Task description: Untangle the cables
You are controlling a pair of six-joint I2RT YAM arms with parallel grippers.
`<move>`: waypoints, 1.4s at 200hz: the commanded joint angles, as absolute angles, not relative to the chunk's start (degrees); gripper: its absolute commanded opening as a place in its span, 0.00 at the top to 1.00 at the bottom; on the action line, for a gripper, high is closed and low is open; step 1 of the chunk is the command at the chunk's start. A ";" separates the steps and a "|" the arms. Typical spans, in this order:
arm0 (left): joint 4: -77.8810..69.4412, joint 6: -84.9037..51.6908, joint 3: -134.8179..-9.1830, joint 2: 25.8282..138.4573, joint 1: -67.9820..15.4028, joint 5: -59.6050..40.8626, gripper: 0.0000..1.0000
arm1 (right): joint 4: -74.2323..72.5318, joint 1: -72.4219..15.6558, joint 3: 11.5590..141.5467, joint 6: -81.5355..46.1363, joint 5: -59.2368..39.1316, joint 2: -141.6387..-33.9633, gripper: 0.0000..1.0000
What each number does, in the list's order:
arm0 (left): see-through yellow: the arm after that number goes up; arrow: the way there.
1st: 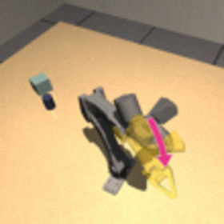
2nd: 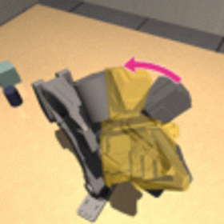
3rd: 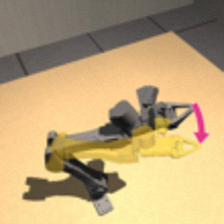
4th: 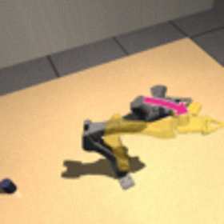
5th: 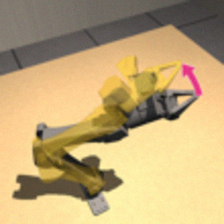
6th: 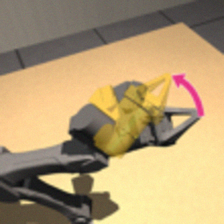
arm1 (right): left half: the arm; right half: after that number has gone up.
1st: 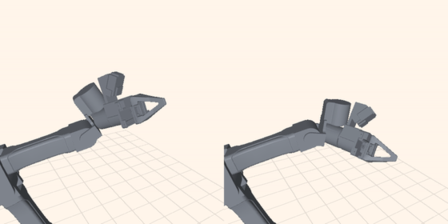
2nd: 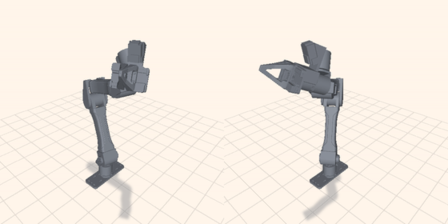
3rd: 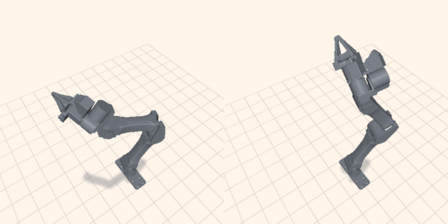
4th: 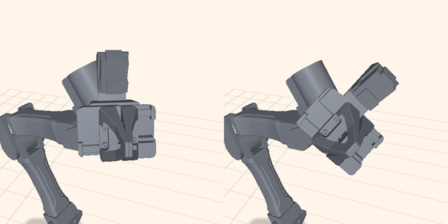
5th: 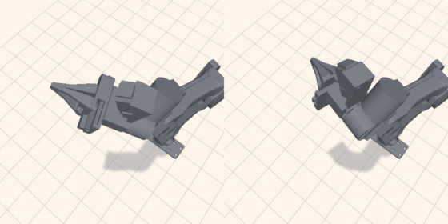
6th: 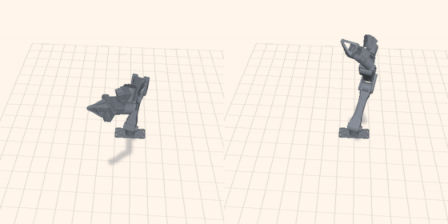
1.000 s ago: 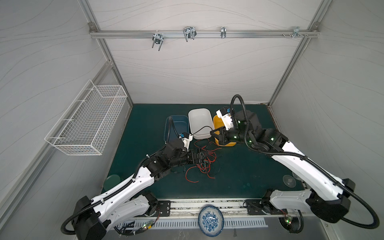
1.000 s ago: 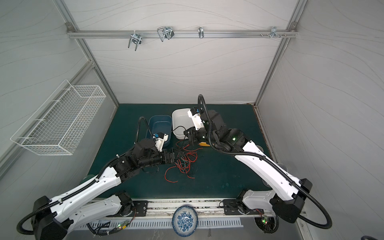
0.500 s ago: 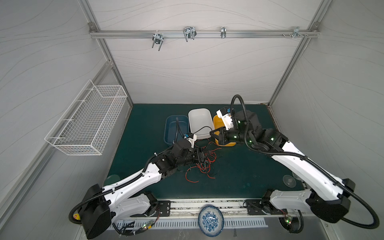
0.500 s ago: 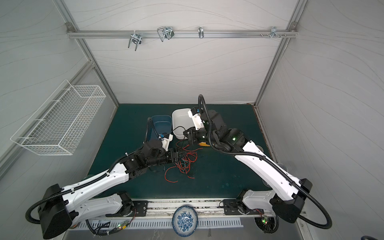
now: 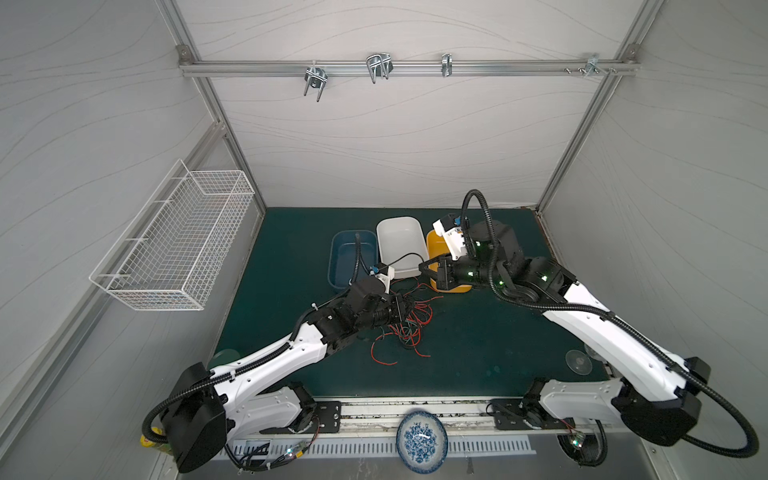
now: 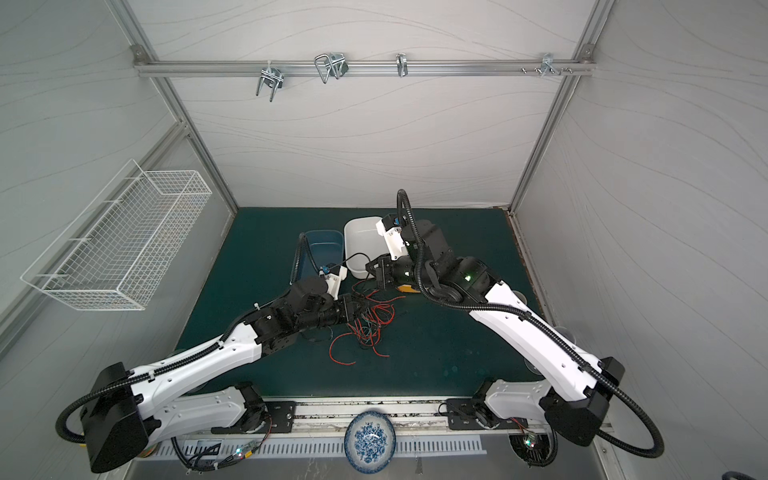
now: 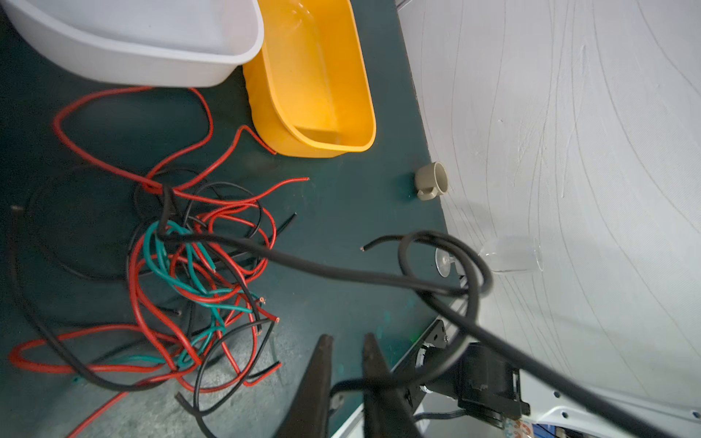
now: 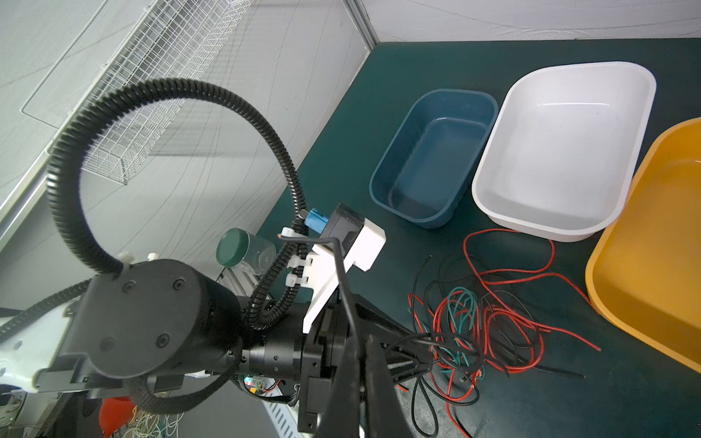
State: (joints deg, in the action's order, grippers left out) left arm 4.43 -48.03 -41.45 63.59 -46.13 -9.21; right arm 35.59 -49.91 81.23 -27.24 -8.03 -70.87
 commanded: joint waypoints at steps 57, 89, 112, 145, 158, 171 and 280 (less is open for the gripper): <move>9.15 -44.74 -43.29 58.92 -46.39 -6.95 1.00 | 37.77 -44.60 79.07 -29.42 -3.37 -67.42 1.00; 12.84 -43.71 -40.53 52.56 -46.27 -6.15 1.00 | 35.79 -32.80 73.07 -34.55 -10.62 -63.88 1.00; 16.71 -42.52 -40.57 49.06 -46.25 -6.37 1.00 | 34.54 -26.55 69.87 -36.65 -15.09 -62.61 1.00; 23.86 -40.29 -43.82 45.41 -46.28 -4.32 1.00 | 35.15 -22.84 67.18 -36.64 -15.00 -61.86 1.00; 26.89 -39.42 -45.53 43.52 -46.23 -1.98 1.00 | 34.92 -21.43 65.68 -37.19 -16.20 -61.49 1.00; 29.09 -38.40 -47.53 42.05 -46.15 -0.86 1.00 | 33.75 -20.74 64.21 -37.44 -17.95 -61.16 1.00; 42.20 -30.65 -74.29 48.25 -46.20 3.66 1.00 | 29.57 -22.37 53.10 -34.33 -19.28 -58.71 1.00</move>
State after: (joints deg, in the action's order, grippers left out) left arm 40.10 -34.48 -68.05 45.71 -46.19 1.43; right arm 31.16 -21.12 54.54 -35.97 -19.81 -60.29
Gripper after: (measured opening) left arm 0.048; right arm 0.053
